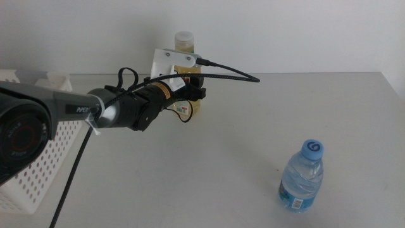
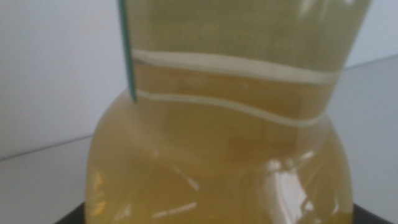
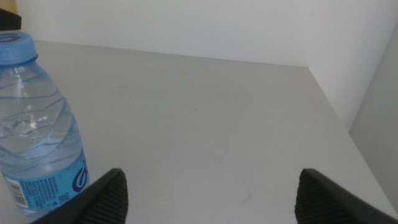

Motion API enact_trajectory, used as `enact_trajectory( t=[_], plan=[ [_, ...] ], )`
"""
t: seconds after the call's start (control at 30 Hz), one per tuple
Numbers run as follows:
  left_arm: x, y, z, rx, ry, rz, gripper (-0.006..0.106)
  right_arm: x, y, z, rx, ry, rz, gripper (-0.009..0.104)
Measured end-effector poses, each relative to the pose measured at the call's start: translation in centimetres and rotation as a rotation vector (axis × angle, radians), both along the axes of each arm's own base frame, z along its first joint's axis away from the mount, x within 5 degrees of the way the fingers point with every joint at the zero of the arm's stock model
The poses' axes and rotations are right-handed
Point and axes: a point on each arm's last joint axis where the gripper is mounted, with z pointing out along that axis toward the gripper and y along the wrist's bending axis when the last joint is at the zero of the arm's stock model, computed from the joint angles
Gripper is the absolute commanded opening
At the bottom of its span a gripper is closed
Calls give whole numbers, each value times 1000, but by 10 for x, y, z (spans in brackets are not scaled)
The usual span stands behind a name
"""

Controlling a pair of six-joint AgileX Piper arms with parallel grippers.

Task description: Use arms to grab the bottles and put them into the dustbin to the left of the table.

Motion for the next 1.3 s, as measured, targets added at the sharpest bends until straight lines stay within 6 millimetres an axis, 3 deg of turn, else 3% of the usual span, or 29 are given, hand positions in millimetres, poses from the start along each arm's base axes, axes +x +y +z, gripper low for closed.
enact_trajectory(
  t=[0.1,0.23,0.43,0.53,0.7,0.83,1.0,1.17,1.3],
  plan=[
    [-7,4,16,82,80,-3,-1,0,0,0,0,0,0,84],
    [-21,14,45,163,196,30,-1,0,0,0,0,0,0,84],
    [-56,35,121,200,248,88,-1,0,0,0,0,0,0,84],
    [-75,58,159,201,295,136,-1,0,0,0,0,0,0,84],
    [-98,125,204,250,468,165,-1,0,0,0,0,0,0,84],
    [-118,173,216,305,617,159,-1,0,0,0,0,0,0,84],
    [-140,229,228,287,720,276,-1,0,0,0,0,0,0,84],
    [-143,253,222,293,770,326,-1,0,0,0,0,0,0,84],
    [-133,266,205,333,822,342,-1,0,0,0,0,0,0,84]
  ],
)
